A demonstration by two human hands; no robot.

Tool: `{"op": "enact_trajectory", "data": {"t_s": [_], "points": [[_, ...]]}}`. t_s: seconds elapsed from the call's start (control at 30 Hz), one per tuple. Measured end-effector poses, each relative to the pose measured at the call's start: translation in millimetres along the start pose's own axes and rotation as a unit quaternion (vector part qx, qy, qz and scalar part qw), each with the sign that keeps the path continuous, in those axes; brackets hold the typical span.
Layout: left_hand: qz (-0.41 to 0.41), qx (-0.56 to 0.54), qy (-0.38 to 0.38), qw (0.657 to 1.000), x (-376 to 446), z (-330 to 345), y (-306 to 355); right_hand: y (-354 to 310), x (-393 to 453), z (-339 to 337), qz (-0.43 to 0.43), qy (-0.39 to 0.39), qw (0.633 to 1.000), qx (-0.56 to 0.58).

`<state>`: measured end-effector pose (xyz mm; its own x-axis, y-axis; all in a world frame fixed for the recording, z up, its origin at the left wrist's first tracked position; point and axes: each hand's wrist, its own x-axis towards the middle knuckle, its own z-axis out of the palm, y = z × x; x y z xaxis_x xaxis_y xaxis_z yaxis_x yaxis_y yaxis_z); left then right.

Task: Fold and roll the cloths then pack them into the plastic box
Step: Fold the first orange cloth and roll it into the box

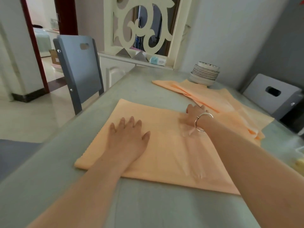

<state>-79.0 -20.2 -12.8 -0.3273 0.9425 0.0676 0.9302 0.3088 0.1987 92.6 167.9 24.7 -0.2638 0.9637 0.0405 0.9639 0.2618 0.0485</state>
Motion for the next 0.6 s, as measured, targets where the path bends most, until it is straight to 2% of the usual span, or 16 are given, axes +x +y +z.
{"op": "enact_trajectory", "data": {"t_s": [0.1,0.17,0.27,0.33,0.43,0.5,0.6], "points": [[-0.001,-0.011,0.003,1.0,-0.6,1.7,-0.8,4.8,-5.2,-8.5,-0.011,-0.035,0.999,0.0],[-0.004,-0.021,0.024,0.999,-0.5,0.3,-1.4,5.4,-17.0,-18.3,-0.041,-0.02,0.999,-0.018],[0.011,-0.034,0.11,0.993,-1.6,-7.5,0.1,9.6,-39.4,-31.6,-0.12,0.079,0.988,-0.054],[0.051,-0.039,0.182,0.981,-6.2,-15.6,5.7,18.1,-62.4,-40.3,-0.164,0.145,0.974,-0.059],[0.114,-0.026,0.26,0.959,-17.7,-23.9,11.8,33.2,-104.7,-50.2,-0.225,0.191,0.954,-0.054],[0.131,-0.005,0.275,0.952,-29.3,-28.4,14.0,44.7,-135.6,-52.5,-0.246,0.194,0.949,-0.033],[0.127,0.028,0.242,0.962,-42.8,-31.7,14.4,57.0,-171.2,-45.7,-0.262,0.204,0.943,-0.022]]}}
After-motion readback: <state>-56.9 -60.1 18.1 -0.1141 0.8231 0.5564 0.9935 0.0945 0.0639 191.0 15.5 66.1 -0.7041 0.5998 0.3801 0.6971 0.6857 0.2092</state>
